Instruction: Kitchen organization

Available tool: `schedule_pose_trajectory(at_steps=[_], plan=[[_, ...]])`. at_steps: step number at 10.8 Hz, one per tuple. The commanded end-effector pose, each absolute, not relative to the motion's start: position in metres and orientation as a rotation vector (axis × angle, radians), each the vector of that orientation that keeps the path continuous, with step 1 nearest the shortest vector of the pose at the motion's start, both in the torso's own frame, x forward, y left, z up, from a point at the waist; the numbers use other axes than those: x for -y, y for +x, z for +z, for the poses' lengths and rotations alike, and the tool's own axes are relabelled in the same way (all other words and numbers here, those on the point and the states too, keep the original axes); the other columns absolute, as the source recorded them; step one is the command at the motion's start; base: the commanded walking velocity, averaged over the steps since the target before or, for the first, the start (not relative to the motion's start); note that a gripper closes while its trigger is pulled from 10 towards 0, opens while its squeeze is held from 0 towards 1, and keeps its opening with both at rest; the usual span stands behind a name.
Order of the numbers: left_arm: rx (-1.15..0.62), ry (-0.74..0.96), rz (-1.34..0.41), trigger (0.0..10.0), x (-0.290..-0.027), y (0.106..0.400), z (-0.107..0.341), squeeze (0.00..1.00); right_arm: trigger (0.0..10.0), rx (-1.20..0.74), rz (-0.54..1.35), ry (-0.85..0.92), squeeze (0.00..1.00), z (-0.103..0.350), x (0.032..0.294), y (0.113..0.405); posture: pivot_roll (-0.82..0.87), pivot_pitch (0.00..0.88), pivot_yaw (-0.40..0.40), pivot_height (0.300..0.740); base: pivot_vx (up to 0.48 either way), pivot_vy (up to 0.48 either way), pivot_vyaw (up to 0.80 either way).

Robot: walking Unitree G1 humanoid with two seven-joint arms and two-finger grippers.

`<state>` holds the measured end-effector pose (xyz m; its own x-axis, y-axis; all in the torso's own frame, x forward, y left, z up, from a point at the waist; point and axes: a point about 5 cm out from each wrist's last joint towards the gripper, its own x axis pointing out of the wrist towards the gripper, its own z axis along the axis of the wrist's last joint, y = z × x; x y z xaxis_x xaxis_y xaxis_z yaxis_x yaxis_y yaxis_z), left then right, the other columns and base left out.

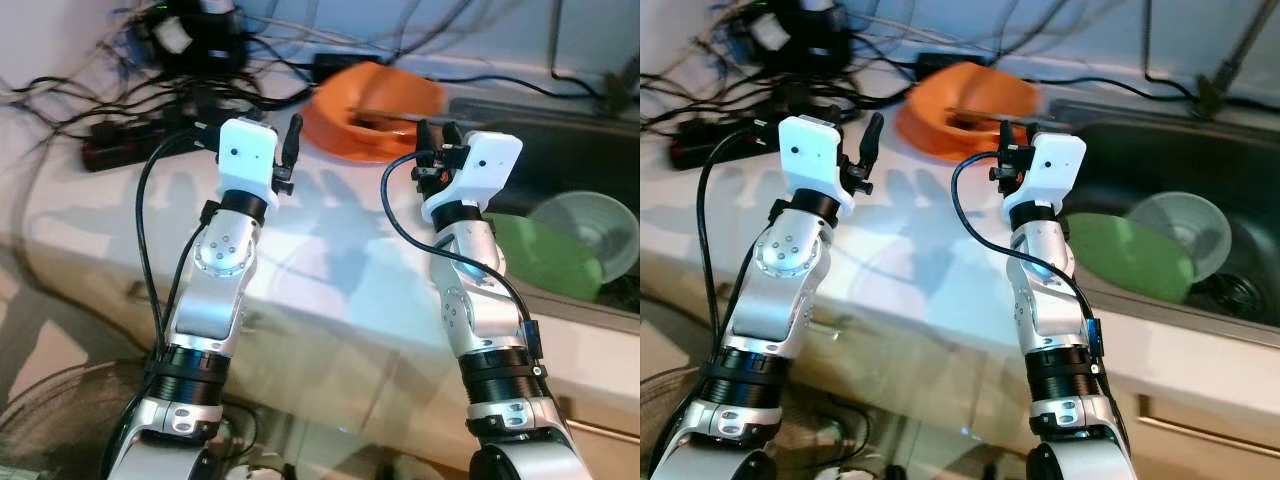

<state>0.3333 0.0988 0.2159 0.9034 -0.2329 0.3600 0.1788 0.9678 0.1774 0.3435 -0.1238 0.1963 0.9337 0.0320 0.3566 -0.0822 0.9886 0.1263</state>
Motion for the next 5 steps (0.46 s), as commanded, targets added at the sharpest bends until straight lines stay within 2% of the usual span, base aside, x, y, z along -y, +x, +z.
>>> schedule_pose_trajectory(at_steps=[1,5], plan=[[0.406,0.146,-0.236,10.0,-0.0945,0.3319,0.2207,0.0,10.0,0.369,0.04,0.15,0.0,0.1986,0.128,0.3437,0.08,0.097,0.032,0.74,0.315,0.0,0.0],[0.404,0.146,-0.242,10.0,-0.094,0.3316,0.2203,0.0,10.0,0.371,0.04,0.146,0.0,0.1989,0.127,0.3443,0.08,0.096,0.03,0.74,0.311,0.0,0.0]])
